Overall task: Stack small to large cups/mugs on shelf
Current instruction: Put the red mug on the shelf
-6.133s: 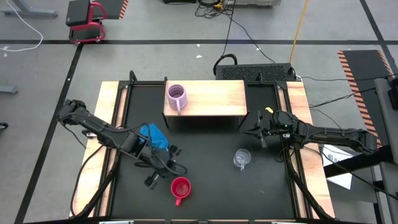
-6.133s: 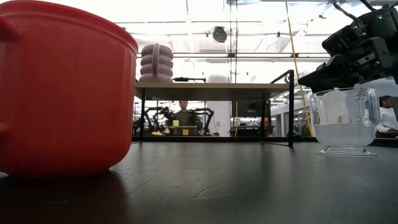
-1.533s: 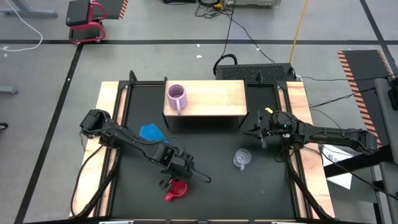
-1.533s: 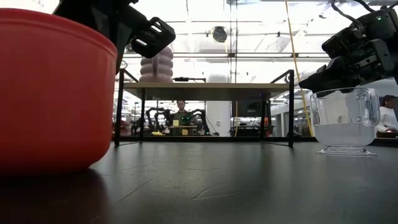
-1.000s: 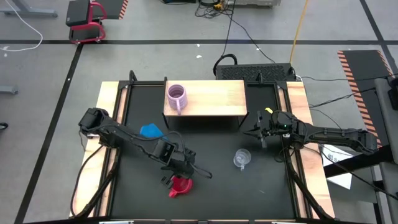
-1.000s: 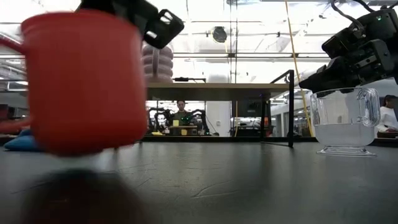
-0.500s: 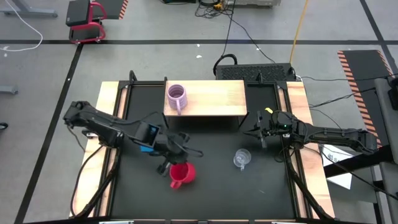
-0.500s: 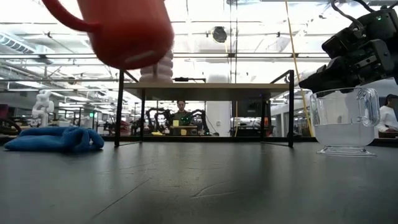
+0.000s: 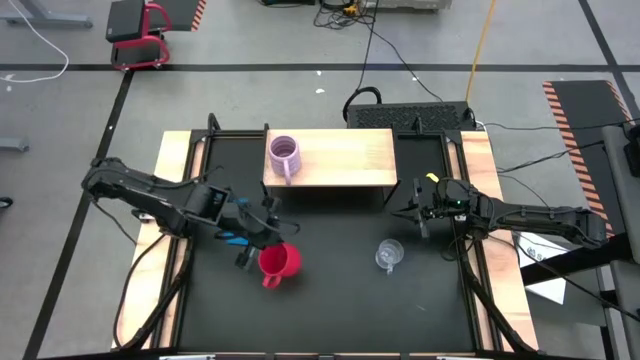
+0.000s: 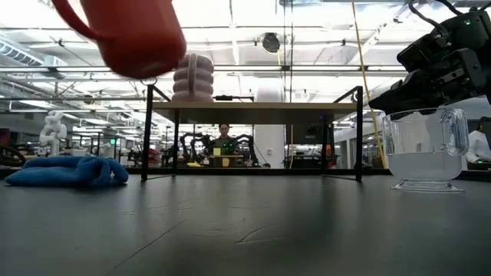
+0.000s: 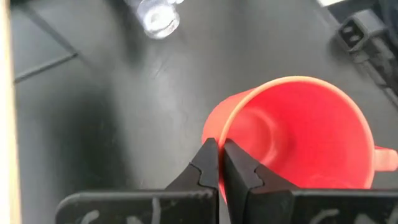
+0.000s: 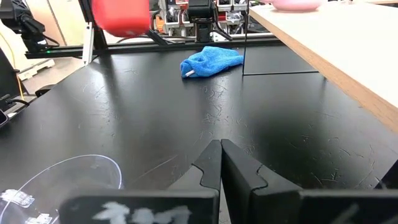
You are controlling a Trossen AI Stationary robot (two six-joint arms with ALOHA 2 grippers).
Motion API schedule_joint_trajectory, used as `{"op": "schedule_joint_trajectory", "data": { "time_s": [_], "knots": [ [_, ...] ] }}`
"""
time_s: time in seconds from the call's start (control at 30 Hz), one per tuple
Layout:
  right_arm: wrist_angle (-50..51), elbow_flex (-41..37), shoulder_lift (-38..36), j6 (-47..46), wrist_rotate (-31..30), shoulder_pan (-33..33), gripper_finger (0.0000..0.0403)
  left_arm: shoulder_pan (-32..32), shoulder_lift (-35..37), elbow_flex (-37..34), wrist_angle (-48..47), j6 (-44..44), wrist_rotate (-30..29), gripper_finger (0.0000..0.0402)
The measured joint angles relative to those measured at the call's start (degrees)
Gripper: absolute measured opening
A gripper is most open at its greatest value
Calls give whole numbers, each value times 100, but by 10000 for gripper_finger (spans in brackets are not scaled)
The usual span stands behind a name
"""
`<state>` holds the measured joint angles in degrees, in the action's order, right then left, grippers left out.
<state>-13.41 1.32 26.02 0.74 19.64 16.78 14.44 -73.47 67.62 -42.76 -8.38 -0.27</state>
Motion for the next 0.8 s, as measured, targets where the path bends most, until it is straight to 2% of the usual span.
{"op": "schedule_joint_trajectory", "data": {
  "time_s": [0.37,0.53,0.8],
  "knots": [
    [1,1,0,0,0,-1,0,-201,1340,-1907,2036,215,44,3],
    [0,2,0,2,0,-1,0,-314,1785,-2596,2333,309,-127,3],
    [11,1,27,0,0,-1,0,-504,2206,-3284,2830,487,-120,3]
  ]
}}
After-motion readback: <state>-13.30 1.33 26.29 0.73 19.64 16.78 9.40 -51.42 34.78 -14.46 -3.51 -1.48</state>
